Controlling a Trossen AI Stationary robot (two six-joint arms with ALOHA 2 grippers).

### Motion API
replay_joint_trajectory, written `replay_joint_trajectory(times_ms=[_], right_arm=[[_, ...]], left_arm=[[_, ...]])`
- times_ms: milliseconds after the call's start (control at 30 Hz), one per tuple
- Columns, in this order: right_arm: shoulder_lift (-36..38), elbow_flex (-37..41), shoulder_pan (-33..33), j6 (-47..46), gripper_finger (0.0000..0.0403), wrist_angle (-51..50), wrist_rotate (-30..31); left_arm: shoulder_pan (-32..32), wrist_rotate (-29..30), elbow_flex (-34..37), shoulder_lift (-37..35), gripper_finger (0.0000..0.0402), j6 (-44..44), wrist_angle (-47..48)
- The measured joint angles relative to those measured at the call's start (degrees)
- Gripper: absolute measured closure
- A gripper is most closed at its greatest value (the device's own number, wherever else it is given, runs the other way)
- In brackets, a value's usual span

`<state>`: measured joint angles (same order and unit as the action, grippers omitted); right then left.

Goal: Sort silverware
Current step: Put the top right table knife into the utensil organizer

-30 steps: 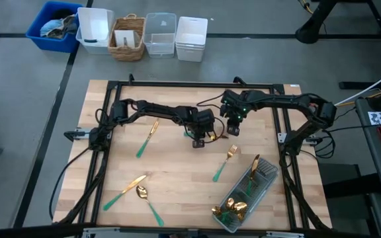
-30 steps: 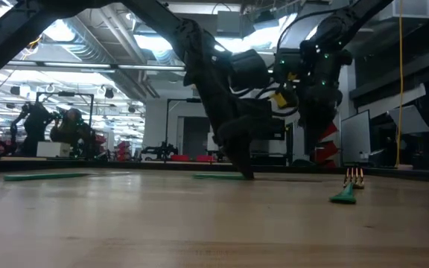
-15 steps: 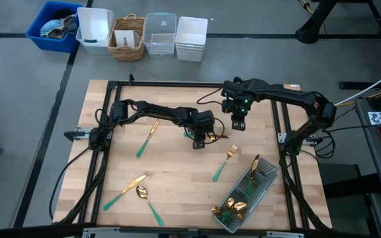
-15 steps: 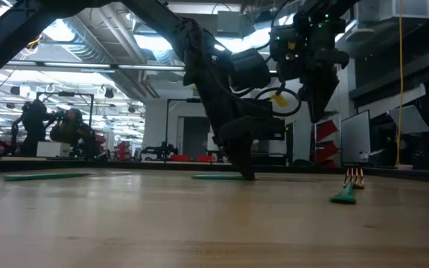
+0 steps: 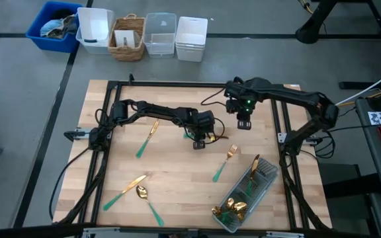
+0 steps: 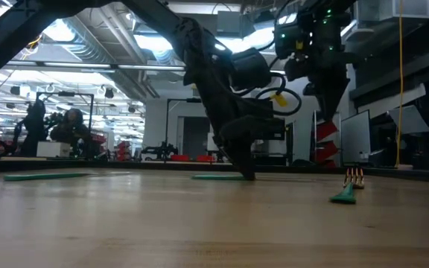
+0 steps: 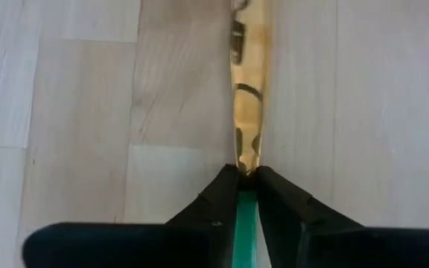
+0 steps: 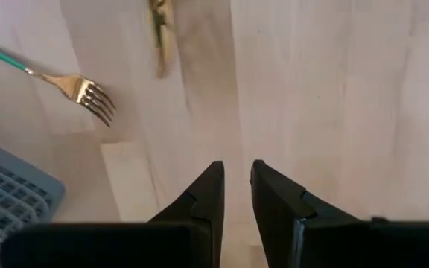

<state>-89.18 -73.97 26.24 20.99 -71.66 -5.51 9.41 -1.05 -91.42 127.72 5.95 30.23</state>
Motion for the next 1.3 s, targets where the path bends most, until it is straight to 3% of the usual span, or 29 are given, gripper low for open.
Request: replay_joint_trajectory(times_ms=[167,433,700,967,1300], right_arm=[[3.65,0.0,1.63,0.59,0.0333,0.35,-0.36],[8.81,0.0,5.62,0.55,0.0333,0.82,-0.48],[14.08,0.0,9.35,0.57,0.0333,1.43,-0.71],[17.57,0.0,10.21,0.55,0.0333,2.81,-4.89],[17.8,0.0,10.16,0.57,0.0333,2.8,-5.69]], left_arm=[[0.02,0.2,-0.15,-0.09,0.0373,-0.08,2.99],[-0.37,0.52,-0.56,-0.46,0.0344,-0.02,8.88],[-0.52,0.52,-4.74,-0.7,0.0352,0.05,17.97],[-0.59,0.43,-5.44,-0.66,0.0331,1.69,17.65],[0.51,0.17,-5.55,-1.92,0.032,-4.03,18.56]])
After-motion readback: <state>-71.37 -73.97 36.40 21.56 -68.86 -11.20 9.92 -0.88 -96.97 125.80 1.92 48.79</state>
